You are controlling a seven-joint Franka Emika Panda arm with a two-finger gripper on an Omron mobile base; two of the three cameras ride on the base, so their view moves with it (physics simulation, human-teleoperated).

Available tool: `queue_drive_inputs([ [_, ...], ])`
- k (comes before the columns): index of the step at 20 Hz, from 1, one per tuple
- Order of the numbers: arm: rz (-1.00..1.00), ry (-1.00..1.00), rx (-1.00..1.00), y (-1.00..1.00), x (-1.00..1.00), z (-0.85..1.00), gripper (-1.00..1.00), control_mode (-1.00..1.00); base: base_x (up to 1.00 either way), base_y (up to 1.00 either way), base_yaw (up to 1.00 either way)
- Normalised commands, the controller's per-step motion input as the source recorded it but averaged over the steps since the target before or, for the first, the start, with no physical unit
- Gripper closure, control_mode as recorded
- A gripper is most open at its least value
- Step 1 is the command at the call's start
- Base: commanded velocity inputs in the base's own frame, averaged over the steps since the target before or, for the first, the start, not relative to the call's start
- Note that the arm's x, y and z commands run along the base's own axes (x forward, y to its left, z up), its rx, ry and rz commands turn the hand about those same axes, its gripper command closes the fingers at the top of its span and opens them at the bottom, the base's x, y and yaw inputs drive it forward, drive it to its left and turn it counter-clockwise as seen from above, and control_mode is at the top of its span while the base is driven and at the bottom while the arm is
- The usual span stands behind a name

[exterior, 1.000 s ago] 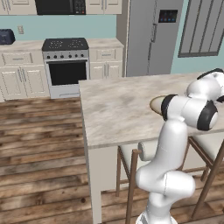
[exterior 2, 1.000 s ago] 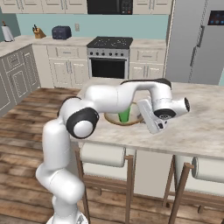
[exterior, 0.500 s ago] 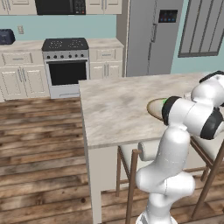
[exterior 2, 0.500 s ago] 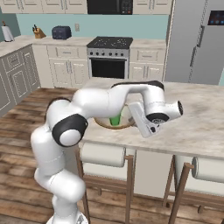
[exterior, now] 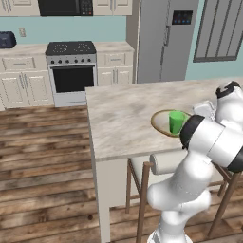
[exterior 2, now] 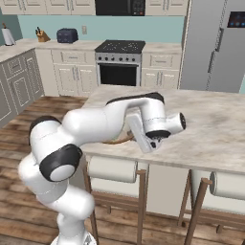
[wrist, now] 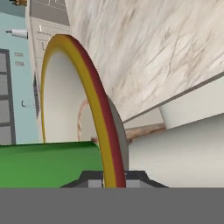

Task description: Place the cup inside the bowl on the dining table and move the bowl to any counter.

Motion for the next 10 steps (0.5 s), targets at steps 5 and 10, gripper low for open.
queue_drive_inputs([
  [5, 0.0, 0.0, 0.0, 0.41, -0.28, 0.1, 1.0, -1.0, 0.0, 0.0, 0.0],
  [10, 0.01, 0.0, 0.0, 0.37, -0.26, 0.24, 1.0, -1.0, 0.0, 0.0, 0.0],
])
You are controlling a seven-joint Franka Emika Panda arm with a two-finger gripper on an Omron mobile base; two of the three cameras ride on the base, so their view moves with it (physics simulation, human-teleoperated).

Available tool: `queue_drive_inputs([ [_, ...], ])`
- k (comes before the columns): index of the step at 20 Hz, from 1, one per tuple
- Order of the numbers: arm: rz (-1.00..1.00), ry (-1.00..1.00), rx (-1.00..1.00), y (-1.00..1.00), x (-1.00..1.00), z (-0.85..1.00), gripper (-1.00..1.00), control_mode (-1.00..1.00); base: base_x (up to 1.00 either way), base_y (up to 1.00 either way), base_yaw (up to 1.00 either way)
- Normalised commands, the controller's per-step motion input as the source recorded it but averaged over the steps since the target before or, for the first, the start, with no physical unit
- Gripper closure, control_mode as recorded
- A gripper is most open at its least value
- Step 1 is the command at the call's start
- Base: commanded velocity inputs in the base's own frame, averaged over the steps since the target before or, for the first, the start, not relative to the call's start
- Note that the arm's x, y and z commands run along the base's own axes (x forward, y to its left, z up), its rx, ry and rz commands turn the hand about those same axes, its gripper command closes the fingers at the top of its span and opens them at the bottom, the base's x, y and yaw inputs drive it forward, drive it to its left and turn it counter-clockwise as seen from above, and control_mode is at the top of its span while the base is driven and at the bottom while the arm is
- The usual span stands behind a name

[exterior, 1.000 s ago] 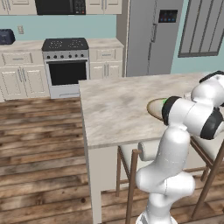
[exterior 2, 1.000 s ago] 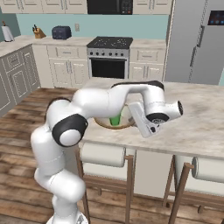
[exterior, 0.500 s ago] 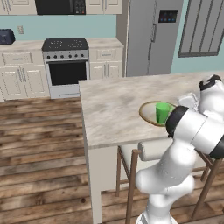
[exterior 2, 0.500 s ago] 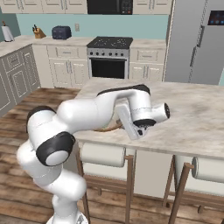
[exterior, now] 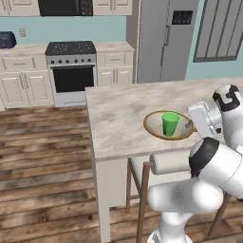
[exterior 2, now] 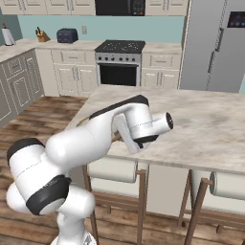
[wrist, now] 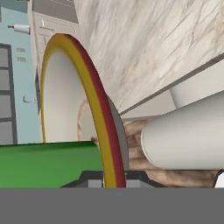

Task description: Place the cup inside the bowl on the dining table and move the bowl to any counter.

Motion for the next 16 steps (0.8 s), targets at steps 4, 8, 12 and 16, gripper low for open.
queue_drive_inputs([
  [4, 0.01, 0.0, 0.0, 0.24, -0.16, 0.16, 1.0, -1.0, 0.0, 0.0, 0.0],
  [8, 0.0, 0.0, 0.0, 0.04, -0.02, 0.01, 1.0, -1.0, 0.0, 0.0, 0.0],
  [12, 0.0, 0.0, 0.0, 0.0, 0.0, 0.0, 1.0, -1.0, 0.0, 0.0, 0.0],
  [16, 0.0, 0.0, 0.0, 0.0, 0.0, 0.0, 1.0, -1.0, 0.0, 0.0, 0.0],
])
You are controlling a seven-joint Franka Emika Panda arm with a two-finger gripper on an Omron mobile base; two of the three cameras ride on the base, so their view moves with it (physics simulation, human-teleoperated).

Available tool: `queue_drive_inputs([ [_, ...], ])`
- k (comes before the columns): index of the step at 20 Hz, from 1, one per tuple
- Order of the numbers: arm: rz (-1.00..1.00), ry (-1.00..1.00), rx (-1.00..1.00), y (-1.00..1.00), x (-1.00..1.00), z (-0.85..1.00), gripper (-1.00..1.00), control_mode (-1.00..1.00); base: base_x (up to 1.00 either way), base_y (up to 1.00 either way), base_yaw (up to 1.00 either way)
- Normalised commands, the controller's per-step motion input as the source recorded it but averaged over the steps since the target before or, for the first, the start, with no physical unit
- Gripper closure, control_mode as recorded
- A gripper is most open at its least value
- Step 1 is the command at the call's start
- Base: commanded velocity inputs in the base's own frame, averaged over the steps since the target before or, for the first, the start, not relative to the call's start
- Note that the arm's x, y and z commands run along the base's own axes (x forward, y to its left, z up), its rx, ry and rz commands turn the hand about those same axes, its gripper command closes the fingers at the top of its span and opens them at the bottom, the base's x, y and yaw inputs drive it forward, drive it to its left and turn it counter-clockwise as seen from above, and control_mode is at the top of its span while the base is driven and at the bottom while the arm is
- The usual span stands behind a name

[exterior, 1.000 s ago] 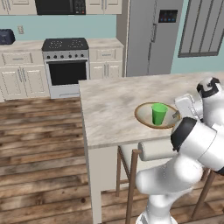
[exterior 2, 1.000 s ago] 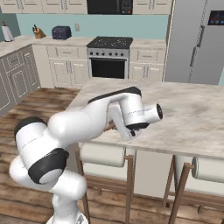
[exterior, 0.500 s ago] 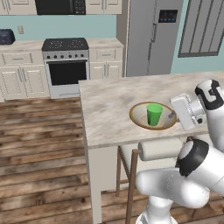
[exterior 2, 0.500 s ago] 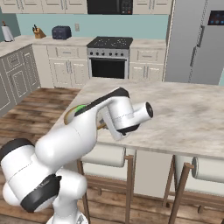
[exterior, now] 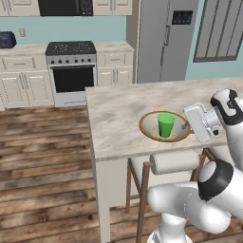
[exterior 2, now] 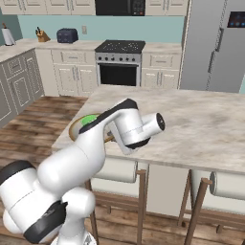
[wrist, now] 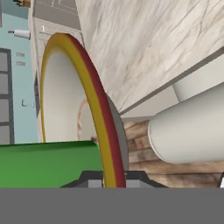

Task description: Place the cup inside the bowl on the dining table and move the bowl to any counter.

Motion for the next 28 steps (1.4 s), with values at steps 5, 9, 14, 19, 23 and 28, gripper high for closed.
queue_drive_inputs([
  [5, 0.0, 0.0, 0.0, 0.0, 0.0, 0.0, 1.0, 1.0, 0.0, 0.0, 0.0],
  [9, 0.0, 0.0, 0.0, 0.0, 0.0, 0.0, 1.0, 1.0, -0.02, 0.0, 0.0],
  [14, 0.0, 0.0, 0.0, 0.0, 0.0, 0.0, 1.0, 1.0, -0.61, 0.0, 0.0],
  [19, 0.0, 0.0, 0.0, 0.0, 0.0, 0.0, 1.0, 1.0, -0.67, 0.0, 0.0],
  [23, 0.0, 0.0, 0.0, 0.0, 0.0, 0.0, 1.0, 1.0, -0.47, 0.04, 0.0],
  [28, 0.0, 0.0, 0.0, 0.0, 0.0, 0.0, 1.0, 1.0, -0.27, 0.26, 0.0],
])
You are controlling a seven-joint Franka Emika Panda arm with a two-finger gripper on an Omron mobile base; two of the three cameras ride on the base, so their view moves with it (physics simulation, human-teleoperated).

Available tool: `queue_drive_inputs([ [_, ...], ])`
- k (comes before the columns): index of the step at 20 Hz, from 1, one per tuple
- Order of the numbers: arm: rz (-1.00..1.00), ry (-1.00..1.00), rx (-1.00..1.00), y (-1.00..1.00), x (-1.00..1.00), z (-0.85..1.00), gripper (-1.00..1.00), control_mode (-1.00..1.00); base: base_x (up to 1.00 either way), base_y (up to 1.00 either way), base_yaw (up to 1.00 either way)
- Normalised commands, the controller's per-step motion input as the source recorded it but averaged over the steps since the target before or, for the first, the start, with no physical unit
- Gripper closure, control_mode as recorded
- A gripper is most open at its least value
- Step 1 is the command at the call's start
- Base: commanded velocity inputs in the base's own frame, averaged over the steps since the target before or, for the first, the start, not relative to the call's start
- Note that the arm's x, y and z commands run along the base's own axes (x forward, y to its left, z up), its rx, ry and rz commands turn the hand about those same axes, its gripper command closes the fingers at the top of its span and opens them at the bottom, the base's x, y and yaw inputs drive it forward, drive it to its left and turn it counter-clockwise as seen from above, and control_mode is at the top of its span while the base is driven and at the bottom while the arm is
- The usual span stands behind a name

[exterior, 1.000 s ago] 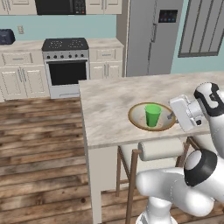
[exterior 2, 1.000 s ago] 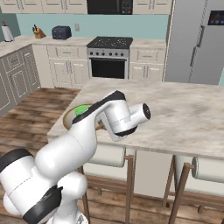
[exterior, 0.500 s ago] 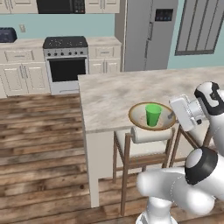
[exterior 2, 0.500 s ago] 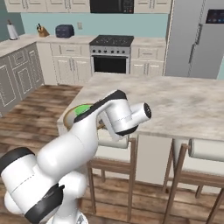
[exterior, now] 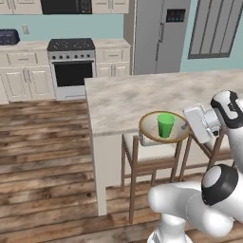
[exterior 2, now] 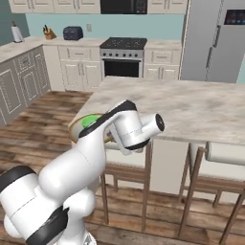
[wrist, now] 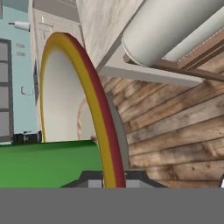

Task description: Place the cup inside the bowl on the dining table and move the bowl to any counter.

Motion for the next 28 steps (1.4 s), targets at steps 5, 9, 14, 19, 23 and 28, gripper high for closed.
queue_drive_inputs([
  [5, 0.0, 0.0, 0.0, 0.0, 0.0, 0.0, 1.0, 1.0, -0.06, 0.48, 0.0],
  [9, 0.0, 0.0, 0.0, 0.0, 0.0, 0.0, 1.0, 1.0, 0.0, 0.56, -0.01],
  [14, 0.0, 0.0, 0.0, 0.0, 0.0, 0.0, 1.0, 1.0, 0.0, 0.64, -0.01],
  [19, 0.0, 0.0, 0.0, 0.0, 0.0, 0.0, 1.0, 1.0, 0.0, 0.78, -0.01],
  [23, 0.0, 0.0, 0.0, 0.0, 0.0, 0.0, 1.0, 1.0, 0.0, 0.79, 0.0],
  [28, 0.0, 0.0, 0.0, 0.0, 0.0, 0.0, 1.0, 1.0, 0.0, 0.72, 0.0],
])
